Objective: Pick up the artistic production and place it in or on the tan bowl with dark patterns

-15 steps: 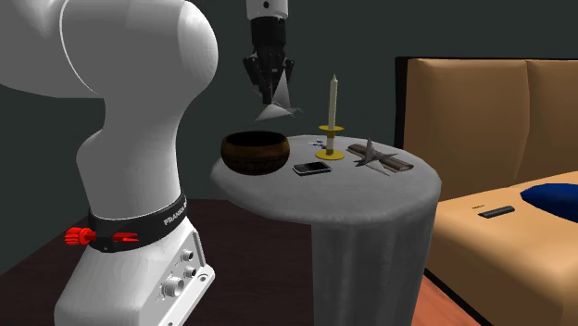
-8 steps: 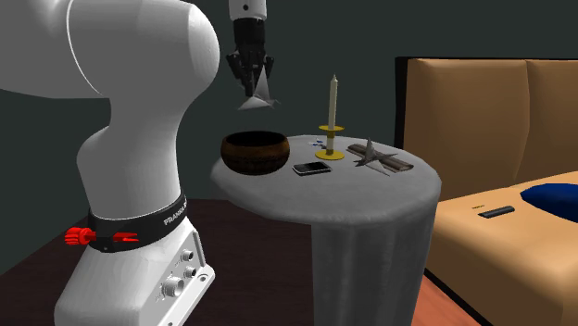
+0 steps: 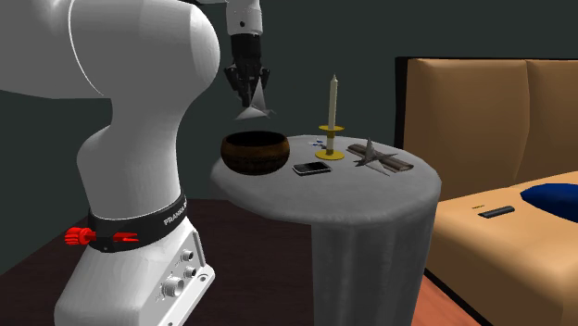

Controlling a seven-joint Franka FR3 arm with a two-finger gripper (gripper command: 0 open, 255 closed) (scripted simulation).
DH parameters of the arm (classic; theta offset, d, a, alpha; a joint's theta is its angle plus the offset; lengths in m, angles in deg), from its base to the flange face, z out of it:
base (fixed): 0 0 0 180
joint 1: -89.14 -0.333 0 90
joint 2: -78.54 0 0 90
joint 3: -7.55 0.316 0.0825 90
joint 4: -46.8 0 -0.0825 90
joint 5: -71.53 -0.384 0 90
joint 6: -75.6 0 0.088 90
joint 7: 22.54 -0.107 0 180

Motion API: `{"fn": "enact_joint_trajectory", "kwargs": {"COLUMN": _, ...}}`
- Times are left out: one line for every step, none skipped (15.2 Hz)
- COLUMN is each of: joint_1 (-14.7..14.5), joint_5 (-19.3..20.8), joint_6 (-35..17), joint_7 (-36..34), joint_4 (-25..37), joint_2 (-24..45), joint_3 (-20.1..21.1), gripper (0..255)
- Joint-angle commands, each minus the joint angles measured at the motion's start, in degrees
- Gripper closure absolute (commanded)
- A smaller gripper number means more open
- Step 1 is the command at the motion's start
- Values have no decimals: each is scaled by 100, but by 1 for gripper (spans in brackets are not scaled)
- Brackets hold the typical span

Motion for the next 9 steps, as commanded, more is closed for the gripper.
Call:
{"fn": "enact_joint_trajectory", "kwargs": {"joint_1": -3, "joint_5": -4, "joint_6": -173, "joint_7": 1, "joint_4": -87, "joint_2": 84, "joint_3": -19, "gripper": 255}}
{"fn": "enact_joint_trajectory", "kwargs": {"joint_1": -4, "joint_5": -8, "joint_6": -262, "joint_7": 4, "joint_4": -126, "joint_2": 135, "joint_3": -30, "gripper": 255}}
{"fn": "enact_joint_trajectory", "kwargs": {"joint_1": -7, "joint_5": -13, "joint_6": -351, "joint_7": 8, "joint_4": -165, "joint_2": 186, "joint_3": -41, "gripper": 255}}
{"fn": "enact_joint_trajectory", "kwargs": {"joint_1": -9, "joint_5": -18, "joint_6": -441, "joint_7": 12, "joint_4": -202, "joint_2": 240, "joint_3": -51, "gripper": 255}}
{"fn": "enact_joint_trajectory", "kwargs": {"joint_1": -11, "joint_5": -25, "joint_6": -531, "joint_7": 17, "joint_4": -238, "joint_2": 295, "joint_3": -62, "gripper": 255}}
{"fn": "enact_joint_trajectory", "kwargs": {"joint_1": -14, "joint_5": -32, "joint_6": -622, "joint_7": 23, "joint_4": -272, "joint_2": 352, "joint_3": -73, "gripper": 255}}
{"fn": "enact_joint_trajectory", "kwargs": {"joint_1": -17, "joint_5": -40, "joint_6": -712, "joint_7": 29, "joint_4": -305, "joint_2": 411, "joint_3": -84, "gripper": 255}}
{"fn": "enact_joint_trajectory", "kwargs": {"joint_1": -20, "joint_5": -49, "joint_6": -804, "joint_7": 36, "joint_4": -337, "joint_2": 472, "joint_3": -94, "gripper": 255}}
{"fn": "enact_joint_trajectory", "kwargs": {"joint_1": -24, "joint_5": -60, "joint_6": -895, "joint_7": 43, "joint_4": -368, "joint_2": 534, "joint_3": -104, "gripper": 255}}
